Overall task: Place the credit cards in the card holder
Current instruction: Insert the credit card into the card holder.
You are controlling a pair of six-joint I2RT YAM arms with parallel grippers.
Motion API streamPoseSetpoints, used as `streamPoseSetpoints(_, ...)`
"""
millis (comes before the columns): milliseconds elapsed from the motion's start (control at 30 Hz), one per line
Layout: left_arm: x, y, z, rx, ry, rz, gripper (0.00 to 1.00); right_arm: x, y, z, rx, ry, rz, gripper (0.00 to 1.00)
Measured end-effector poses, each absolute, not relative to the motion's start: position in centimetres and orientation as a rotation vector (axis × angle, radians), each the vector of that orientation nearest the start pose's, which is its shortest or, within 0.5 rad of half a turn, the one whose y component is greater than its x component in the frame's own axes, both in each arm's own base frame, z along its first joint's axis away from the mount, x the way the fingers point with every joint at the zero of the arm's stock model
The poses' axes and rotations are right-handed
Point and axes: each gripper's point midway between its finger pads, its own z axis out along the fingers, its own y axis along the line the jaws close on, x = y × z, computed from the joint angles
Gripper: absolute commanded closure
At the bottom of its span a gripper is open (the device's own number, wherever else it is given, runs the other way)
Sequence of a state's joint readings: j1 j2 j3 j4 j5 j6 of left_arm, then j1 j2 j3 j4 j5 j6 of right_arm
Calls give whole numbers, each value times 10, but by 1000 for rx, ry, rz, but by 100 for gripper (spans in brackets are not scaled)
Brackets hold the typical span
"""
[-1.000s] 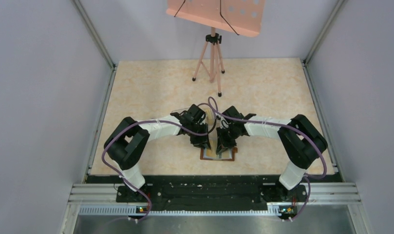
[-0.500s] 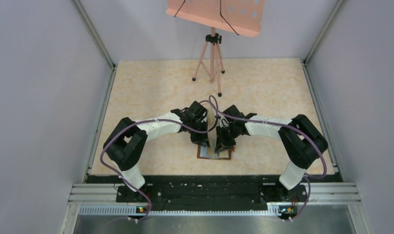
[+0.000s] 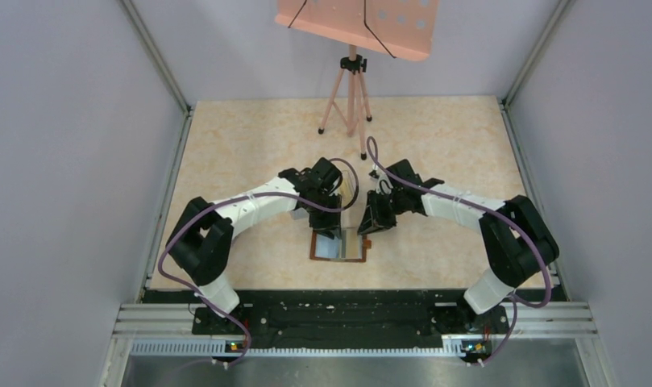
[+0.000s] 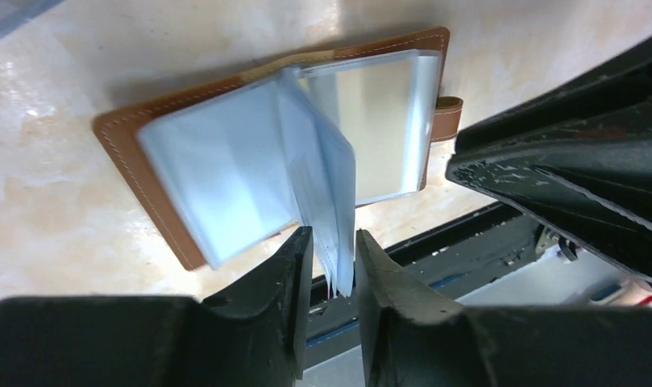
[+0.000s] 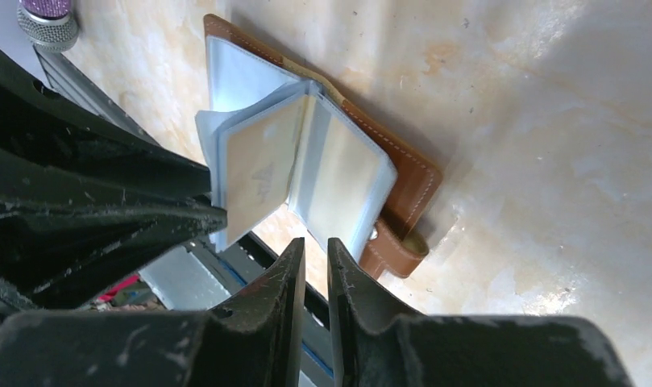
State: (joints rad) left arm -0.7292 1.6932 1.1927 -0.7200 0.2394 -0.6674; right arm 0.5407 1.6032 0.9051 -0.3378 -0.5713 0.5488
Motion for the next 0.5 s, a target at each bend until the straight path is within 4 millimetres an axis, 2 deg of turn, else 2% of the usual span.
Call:
streamPoseSetpoints(167,211,-294,81,168,2975,-709,65,230,264,68,-182,2774,1102,84)
streamPoseSetpoints(400,209,-317,74,199,2994,-846,64,237,258,74,-147,2754,1116,83)
streamPoseSetpoints(500,208,-326,67,202,3008,-903,64,242,254,77,-126,2738,1118,73)
